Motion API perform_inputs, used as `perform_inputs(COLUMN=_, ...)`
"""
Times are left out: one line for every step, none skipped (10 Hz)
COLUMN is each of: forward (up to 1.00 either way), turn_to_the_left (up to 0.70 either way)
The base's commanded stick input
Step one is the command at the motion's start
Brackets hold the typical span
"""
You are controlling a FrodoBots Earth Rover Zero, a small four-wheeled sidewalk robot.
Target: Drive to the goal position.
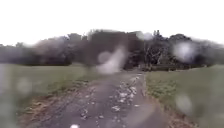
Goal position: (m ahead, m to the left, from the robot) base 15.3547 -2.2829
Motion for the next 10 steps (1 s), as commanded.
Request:
perform_inputs(forward=0.85, turn_to_the_left=0.0)
perform_inputs(forward=0.85, turn_to_the_left=0.0)
perform_inputs(forward=0.85, turn_to_the_left=0.0)
perform_inputs(forward=0.85, turn_to_the_left=0.0)
perform_inputs(forward=0.85, turn_to_the_left=0.0)
perform_inputs(forward=0.85, turn_to_the_left=0.0)
perform_inputs(forward=0.85, turn_to_the_left=-0.03)
perform_inputs(forward=0.85, turn_to_the_left=-0.09)
perform_inputs(forward=0.85, turn_to_the_left=-0.34)
perform_inputs(forward=0.85, turn_to_the_left=-0.34)
